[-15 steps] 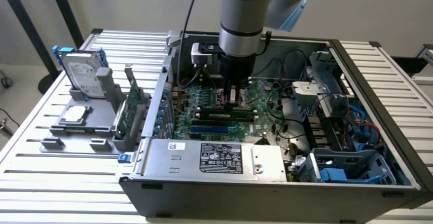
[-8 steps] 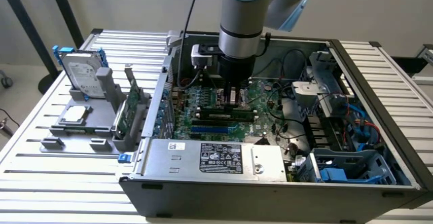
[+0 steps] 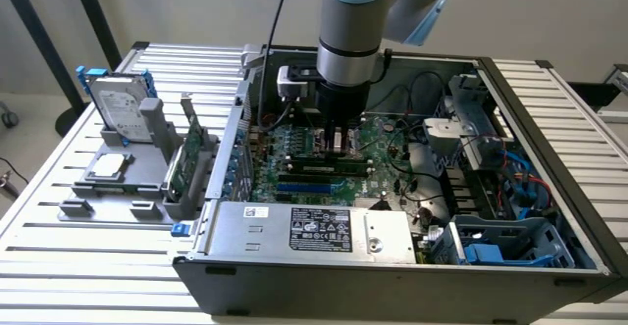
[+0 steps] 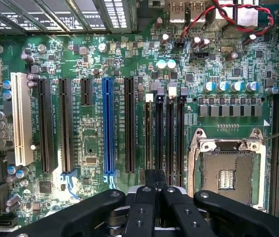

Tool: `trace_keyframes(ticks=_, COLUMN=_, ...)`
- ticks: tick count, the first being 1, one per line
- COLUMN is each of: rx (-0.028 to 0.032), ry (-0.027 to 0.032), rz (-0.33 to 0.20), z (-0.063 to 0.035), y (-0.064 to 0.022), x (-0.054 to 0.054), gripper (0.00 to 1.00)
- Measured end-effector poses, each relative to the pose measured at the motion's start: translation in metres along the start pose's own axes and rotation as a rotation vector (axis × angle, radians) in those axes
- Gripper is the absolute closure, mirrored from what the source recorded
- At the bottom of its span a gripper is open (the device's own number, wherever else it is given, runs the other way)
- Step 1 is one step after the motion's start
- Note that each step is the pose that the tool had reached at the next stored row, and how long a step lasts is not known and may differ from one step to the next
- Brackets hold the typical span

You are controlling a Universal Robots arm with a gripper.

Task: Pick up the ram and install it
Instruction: 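Press down the ram until it locks into place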

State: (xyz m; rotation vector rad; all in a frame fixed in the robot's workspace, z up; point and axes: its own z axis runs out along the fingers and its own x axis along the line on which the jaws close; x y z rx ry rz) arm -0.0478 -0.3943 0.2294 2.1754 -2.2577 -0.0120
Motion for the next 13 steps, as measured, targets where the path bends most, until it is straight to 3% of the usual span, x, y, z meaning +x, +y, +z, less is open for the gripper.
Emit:
trace_keyframes(ticks=5, rx=-0.0012, ry=0.0021, rz=0.0, z=-0.0168, y=0.0003, x=0.0, gripper=0.89)
trace_keyframes(ticks=13, rx=-0.0012, ry=0.002, rz=0.0, z=-0.017, y=0.0003, x=0.0, gripper=0.89)
